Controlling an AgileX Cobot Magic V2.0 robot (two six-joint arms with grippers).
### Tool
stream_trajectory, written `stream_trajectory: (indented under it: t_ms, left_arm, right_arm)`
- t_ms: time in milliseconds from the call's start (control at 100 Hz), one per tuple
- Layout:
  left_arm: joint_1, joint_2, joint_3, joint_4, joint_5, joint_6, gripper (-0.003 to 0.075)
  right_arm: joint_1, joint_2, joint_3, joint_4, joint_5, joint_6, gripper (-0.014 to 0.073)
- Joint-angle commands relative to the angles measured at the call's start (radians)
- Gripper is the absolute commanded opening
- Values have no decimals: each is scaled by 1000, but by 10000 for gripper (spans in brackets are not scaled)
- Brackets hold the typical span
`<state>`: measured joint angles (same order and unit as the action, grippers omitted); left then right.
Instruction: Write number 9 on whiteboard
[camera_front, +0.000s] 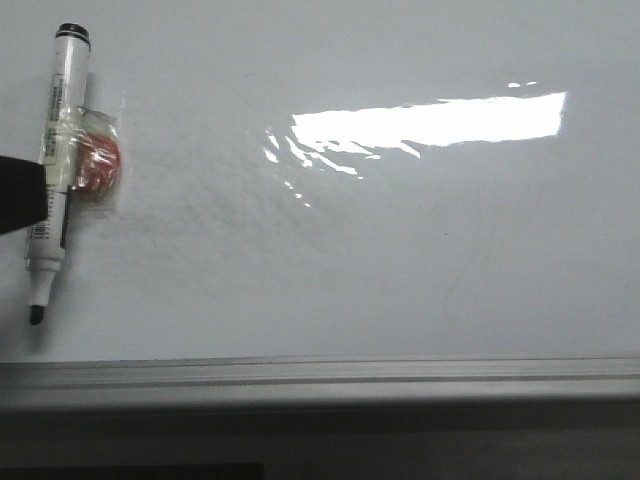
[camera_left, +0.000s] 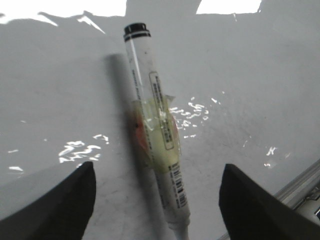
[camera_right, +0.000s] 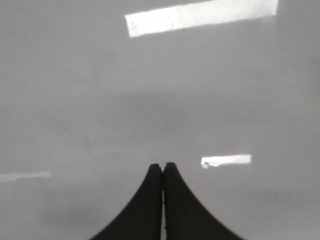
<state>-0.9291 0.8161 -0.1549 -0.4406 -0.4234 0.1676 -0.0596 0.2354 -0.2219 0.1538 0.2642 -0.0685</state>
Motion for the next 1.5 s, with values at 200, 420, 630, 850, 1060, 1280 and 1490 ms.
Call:
stream_trajectory:
  t_ms: [200, 420, 630, 850, 1060, 1280, 1490]
  left_arm:
    - [-30, 132, -77, -8, -98, -19, 446]
    - [-30, 164, -79, -66, -100, -19, 88]
    - [-30, 164, -79, -64, -100, -19, -20]
    - [-30, 162, -85, 125, -97, -19, -20]
    - [-30, 139, -107, 409, -91, -19, -20]
    - [-30, 135, -134, 683, -86, -19, -20]
    - [-30, 135, -134, 707, -87, -19, -20]
  right_arm:
    - [29, 19, -26, 0, -80, 0, -63]
    - [113, 21, -28, 0, -15, 0, -63]
    - [338, 41, -77, -1, 61, -28, -63]
    - [603, 209, -219, 16, 185, -51, -13]
    - [864, 452, -406, 25, 134, -55, 325]
    - [999, 700, -553, 25, 40, -55, 345]
    - [1001, 837, -683, 70, 111, -55, 345]
